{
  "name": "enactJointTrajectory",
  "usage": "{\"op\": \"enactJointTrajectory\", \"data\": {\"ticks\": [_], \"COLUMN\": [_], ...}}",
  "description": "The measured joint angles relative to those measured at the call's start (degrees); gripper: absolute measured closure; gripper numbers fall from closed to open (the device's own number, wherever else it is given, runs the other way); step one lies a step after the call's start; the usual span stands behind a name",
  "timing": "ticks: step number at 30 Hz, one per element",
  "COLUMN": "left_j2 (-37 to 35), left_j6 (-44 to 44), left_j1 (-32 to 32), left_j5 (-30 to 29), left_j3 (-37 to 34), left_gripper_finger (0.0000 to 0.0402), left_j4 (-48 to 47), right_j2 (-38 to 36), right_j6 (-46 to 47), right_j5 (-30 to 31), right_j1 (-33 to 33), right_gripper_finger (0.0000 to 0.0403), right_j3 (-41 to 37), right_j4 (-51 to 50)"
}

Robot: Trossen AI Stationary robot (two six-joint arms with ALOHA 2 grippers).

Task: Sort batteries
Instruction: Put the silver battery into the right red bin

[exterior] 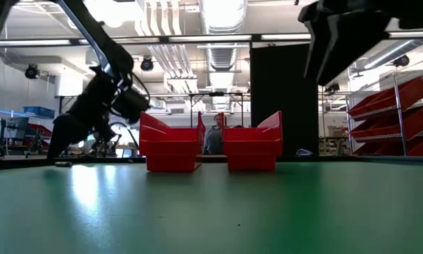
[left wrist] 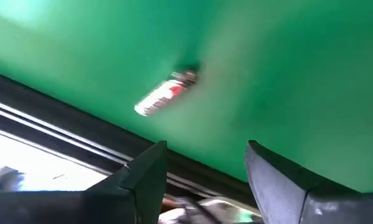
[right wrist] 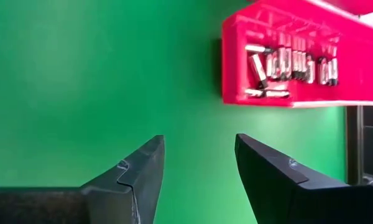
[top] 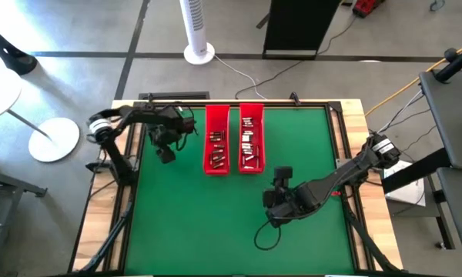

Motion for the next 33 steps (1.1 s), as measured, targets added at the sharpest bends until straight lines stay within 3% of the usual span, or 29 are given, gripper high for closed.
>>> {"op": "enactJointTrajectory", "data": {"ticks": [5, 7, 16, 19, 33], "left_j2": [4.9, 5.0, 4.2, 4.2, 4.1], "left_j6": [1.5, 2.5, 13.3, 15.8, 20.4], "left_j1": [0.0, 0.0, 0.1, 0.4, 0.5], "left_j5": [-13.3, -15.7, -15.3, -12.6, -7.7], "left_j3": [0.0, 0.0, 0.0, -0.1, -0.7], "left_gripper_finger": [0.0216, 0.0217, 0.0217, 0.0223, 0.0337], "left_j4": [0.3, 0.1, 8.2, 8.3, 10.7], "right_j2": [0.0, 0.0, 0.0, 0.0, 0.0], "right_j6": [2.8, 3.1, 3.6, 4.3, 5.8], "right_j5": [0.0, 0.0, 1.0, 1.0, 1.0], "right_j1": [1.6, 2.0, 2.1, 2.1, 2.1], "right_gripper_finger": [0.0206, 0.0206, 0.0205, 0.0206, 0.0207], "right_j3": [-1.6, -1.7, -1.8, -1.8, -1.8], "right_j4": [0.0, 0.1, 0.2, 0.1, 0.1]}}
